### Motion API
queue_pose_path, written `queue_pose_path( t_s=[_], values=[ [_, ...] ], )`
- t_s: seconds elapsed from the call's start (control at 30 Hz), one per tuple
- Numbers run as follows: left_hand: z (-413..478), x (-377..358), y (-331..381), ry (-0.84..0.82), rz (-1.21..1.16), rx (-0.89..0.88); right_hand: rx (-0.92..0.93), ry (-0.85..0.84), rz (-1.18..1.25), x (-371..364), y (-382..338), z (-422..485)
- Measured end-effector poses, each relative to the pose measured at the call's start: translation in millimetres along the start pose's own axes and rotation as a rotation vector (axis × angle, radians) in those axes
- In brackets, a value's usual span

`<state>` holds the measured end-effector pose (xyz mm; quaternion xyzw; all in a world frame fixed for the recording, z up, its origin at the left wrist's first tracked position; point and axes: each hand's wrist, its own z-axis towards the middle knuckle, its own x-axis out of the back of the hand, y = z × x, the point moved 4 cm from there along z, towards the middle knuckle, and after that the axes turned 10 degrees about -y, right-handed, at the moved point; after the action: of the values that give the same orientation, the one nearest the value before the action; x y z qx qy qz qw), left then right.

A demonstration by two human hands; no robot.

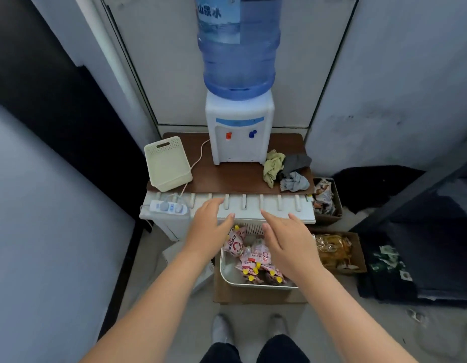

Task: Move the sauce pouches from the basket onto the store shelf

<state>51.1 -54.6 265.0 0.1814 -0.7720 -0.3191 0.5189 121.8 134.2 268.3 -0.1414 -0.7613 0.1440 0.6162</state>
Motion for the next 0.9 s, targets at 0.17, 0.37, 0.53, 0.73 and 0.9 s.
queue_pose_path(
  t_s=[0.17,0.37,0.53,0.73,0.9],
  values=[
    [50,-82,-61,-0.120,-0.045,0.143,-0.032,-0.165,0.063,-72,60,54],
    [107,-166,-129,-0.141,0.123,0.160,-0.015,-0.247,0.126,-168,119,135],
    [139,-225,-172,-0.329,0.511,0.142,0.112,-0.305,0.121,-244,123,196],
    [174,-248,-191,-0.319,0.833,0.253,0.113,-0.293,-0.023,-311,134,238],
    [181,-256,-194,-0.335,1.063,0.273,0.021,-0.217,-0.181,-334,141,240]
  ],
)
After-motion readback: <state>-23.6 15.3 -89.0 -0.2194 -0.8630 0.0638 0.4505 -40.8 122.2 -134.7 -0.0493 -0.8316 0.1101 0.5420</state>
